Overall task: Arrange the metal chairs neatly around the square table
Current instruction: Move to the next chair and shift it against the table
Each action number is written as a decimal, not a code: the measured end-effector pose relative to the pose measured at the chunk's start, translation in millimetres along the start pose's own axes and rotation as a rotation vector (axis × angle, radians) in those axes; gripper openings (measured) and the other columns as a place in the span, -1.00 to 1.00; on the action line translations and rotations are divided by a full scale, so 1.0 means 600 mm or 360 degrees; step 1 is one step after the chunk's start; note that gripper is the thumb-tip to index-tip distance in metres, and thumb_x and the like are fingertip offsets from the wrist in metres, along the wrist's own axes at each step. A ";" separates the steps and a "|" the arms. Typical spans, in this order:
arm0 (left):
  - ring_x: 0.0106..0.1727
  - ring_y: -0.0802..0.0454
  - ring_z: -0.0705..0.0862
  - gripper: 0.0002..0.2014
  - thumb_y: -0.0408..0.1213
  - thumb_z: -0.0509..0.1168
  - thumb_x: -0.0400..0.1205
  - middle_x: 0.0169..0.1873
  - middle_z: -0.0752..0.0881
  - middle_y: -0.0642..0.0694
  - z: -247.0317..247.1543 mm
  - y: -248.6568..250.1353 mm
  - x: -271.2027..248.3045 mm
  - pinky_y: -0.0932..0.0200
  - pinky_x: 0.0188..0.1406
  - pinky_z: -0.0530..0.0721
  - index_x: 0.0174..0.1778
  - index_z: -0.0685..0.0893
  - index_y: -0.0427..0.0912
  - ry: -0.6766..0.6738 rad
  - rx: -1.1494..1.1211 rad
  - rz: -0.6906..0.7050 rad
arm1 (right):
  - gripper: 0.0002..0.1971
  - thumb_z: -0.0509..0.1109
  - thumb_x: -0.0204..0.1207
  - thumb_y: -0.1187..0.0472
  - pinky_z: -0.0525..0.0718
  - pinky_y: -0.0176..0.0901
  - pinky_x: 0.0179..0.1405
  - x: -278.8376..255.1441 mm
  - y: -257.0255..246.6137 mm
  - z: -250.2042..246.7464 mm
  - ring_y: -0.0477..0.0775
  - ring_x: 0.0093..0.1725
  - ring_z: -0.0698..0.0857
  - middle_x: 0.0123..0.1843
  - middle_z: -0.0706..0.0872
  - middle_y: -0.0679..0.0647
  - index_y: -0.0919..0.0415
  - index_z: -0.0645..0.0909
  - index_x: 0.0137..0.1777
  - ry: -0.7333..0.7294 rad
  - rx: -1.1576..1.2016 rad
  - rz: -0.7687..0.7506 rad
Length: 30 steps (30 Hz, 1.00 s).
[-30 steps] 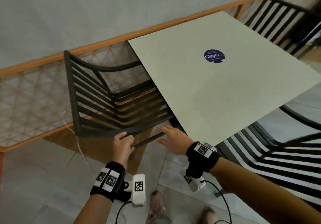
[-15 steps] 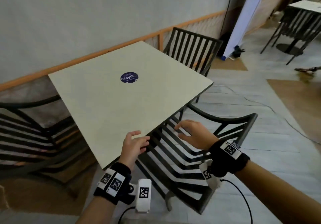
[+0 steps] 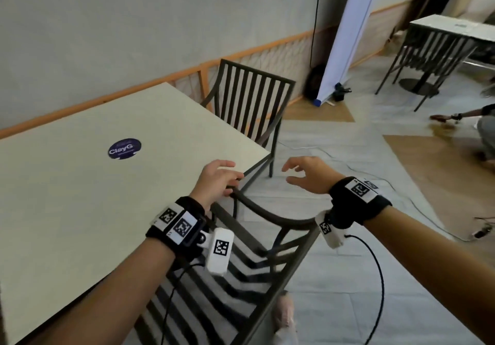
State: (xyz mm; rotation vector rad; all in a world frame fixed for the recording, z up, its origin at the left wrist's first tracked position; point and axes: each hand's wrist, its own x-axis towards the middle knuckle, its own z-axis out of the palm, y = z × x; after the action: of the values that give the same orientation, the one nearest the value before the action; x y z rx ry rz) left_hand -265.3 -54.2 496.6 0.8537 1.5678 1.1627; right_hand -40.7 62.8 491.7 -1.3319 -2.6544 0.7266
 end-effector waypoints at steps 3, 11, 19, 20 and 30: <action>0.17 -0.15 0.74 -0.66 -0.36 0.30 0.57 0.13 0.78 -0.25 0.067 0.040 0.114 0.03 0.15 0.67 0.29 0.59 -0.26 -0.0058 0.0142 0.0003 | -0.75 0.40 0.51 0.12 0.65 0.06 0.16 0.094 0.077 -0.063 0.17 0.18 0.67 0.24 0.68 0.13 0.10 0.62 0.17 -0.0066 -0.0111 -0.0016; 0.14 -0.19 0.68 -0.82 -0.38 0.28 0.56 0.04 0.69 -0.28 0.217 0.083 0.400 -0.13 0.27 0.66 0.03 0.70 -0.25 -0.0039 0.0723 -0.0100 | -0.73 0.38 0.52 0.13 0.64 0.05 0.17 0.347 0.243 -0.190 0.22 0.16 0.67 0.23 0.69 0.21 0.15 0.61 0.19 -0.0145 -0.0201 -0.0093; 0.42 -0.22 0.56 -0.58 -0.35 0.23 0.61 0.39 0.61 -0.24 0.321 0.012 0.648 0.05 0.38 0.48 0.42 0.54 -0.30 0.0162 0.0985 -0.0443 | -0.71 0.32 0.54 0.13 0.62 0.03 0.10 0.585 0.382 -0.188 0.21 0.15 0.65 0.21 0.69 0.18 0.09 0.56 0.26 -0.0313 -0.0392 -0.0275; 0.43 -0.24 0.56 -0.57 -0.35 0.23 0.61 0.40 0.61 -0.27 0.333 -0.006 0.678 0.03 0.40 0.49 0.42 0.53 -0.32 0.0178 0.1007 -0.0512 | -0.70 0.32 0.54 0.12 0.65 0.07 0.12 0.618 0.404 -0.180 0.22 0.14 0.65 0.20 0.70 0.18 0.07 0.56 0.26 -0.0340 -0.0392 -0.0300; 0.71 -0.31 0.03 -0.26 -0.28 0.35 0.58 0.70 0.13 -0.20 0.355 -0.166 0.945 -0.37 0.65 0.03 0.66 0.17 -0.11 0.0592 0.1322 -0.0847 | -0.64 0.20 0.61 0.04 0.42 0.21 0.33 0.904 0.593 -0.036 0.25 0.46 0.43 0.45 0.53 0.15 0.05 0.44 0.38 -0.0342 -0.0825 -0.0571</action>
State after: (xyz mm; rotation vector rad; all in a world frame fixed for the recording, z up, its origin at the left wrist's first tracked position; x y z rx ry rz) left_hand -222.0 492.8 221.6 0.6592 2.4603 0.2586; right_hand -107.8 672.3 278.7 -0.8323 -3.2764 0.1435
